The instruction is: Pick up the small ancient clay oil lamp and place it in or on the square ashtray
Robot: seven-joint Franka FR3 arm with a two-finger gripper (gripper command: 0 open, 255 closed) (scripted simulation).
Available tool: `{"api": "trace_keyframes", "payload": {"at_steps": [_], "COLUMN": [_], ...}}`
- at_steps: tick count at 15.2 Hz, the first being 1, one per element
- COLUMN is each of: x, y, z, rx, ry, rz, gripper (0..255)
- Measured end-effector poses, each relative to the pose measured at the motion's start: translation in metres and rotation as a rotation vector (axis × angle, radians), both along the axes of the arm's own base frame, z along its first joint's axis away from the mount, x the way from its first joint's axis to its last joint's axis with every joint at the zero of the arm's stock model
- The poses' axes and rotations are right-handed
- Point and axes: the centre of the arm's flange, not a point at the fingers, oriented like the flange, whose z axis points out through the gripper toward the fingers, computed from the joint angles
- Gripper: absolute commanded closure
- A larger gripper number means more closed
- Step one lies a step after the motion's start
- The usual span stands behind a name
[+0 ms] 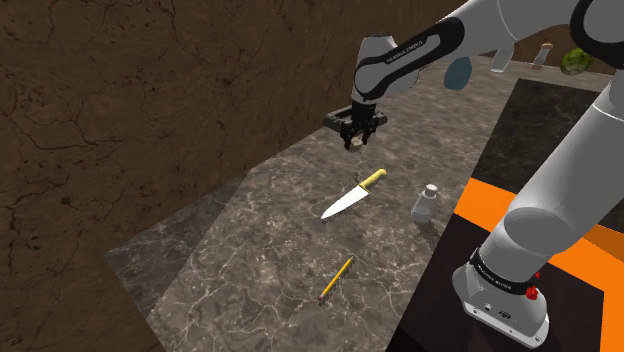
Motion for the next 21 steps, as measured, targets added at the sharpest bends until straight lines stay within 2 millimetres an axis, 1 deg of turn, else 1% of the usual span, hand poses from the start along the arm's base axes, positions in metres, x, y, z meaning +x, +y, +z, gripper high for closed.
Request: {"api": "trace_keyframes", "payload": {"at_steps": [15,17,21], "x": [0.001,0.012,0.038], "y": [0.000,-0.014,-0.055], "z": [0.078,0.083,0.085], "rx": [0.000,0.000,0.001], "ry": [0.000,0.000,0.000], "rz": [0.000,0.000,-0.001], "gripper": [255,255,255]}}
